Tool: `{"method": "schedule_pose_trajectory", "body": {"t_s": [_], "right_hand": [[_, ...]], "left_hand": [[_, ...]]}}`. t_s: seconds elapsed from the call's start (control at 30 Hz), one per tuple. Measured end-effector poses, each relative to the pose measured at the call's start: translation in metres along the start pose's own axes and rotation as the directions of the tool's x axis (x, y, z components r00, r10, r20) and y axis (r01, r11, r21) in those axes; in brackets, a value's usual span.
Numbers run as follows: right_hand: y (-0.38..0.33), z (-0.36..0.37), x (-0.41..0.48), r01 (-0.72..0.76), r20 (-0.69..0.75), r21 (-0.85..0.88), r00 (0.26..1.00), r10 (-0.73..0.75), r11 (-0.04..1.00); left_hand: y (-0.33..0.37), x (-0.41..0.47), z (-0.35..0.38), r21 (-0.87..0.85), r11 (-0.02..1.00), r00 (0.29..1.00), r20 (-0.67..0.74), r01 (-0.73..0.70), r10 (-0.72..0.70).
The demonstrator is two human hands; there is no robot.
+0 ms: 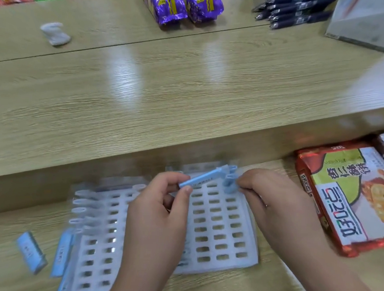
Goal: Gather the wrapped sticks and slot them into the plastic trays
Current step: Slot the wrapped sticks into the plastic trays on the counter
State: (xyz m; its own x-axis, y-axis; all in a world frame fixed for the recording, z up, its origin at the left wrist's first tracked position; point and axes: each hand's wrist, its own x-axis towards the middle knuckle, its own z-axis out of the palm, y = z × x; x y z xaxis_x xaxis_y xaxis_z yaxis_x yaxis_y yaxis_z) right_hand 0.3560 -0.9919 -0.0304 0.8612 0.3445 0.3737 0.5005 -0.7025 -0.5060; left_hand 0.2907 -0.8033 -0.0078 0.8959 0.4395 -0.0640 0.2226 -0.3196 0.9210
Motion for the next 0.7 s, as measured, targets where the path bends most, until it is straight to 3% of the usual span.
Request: {"method": "schedule_pose_trajectory", "body": {"t_s": [0.13,0.2,0.27,0.37,0.43,0.57,0.7], "right_hand": [[-0.004,-0.007,0.001,-0.07,-0.003,0.038,0.998,0.071,0.997],[-0.01,-0.011,0.003,-0.158,-0.005,0.181,0.987,0.161,0.971],[-0.015,-0.01,0.005,-0.247,0.034,0.407,0.966,0.256,0.879],[-0.02,-0.008,0.011,-0.309,0.082,0.694,0.931,0.355,0.651],[-0.021,-0.01,0.013,-0.278,0.053,0.766,0.926,0.375,0.579],[-0.012,-0.019,0.008,-0.167,-0.103,0.516,0.962,0.254,0.84],[-0.003,-0.018,0.001,-0.046,-0.096,0.266,0.993,0.074,0.963]], "left_hand": [[0.002,0.0,0.002,-0.002,1.0,1.0,0.015,-0.016,0.016],[0.004,-0.001,0.003,-0.007,0.999,0.999,0.036,-0.032,0.032],[0.006,-0.001,0.004,-0.013,0.999,0.997,0.065,-0.041,0.042],[0.008,0.0,0.005,-0.039,0.999,0.994,0.106,-0.022,0.026],[0.008,0.0,0.003,0.0,0.999,0.992,0.117,-0.049,0.049],[0.005,-0.002,-0.008,0.324,0.921,0.976,0.044,-0.216,0.214],[-0.003,-0.006,-0.009,0.666,0.69,0.951,0.108,-0.285,0.289]]}}
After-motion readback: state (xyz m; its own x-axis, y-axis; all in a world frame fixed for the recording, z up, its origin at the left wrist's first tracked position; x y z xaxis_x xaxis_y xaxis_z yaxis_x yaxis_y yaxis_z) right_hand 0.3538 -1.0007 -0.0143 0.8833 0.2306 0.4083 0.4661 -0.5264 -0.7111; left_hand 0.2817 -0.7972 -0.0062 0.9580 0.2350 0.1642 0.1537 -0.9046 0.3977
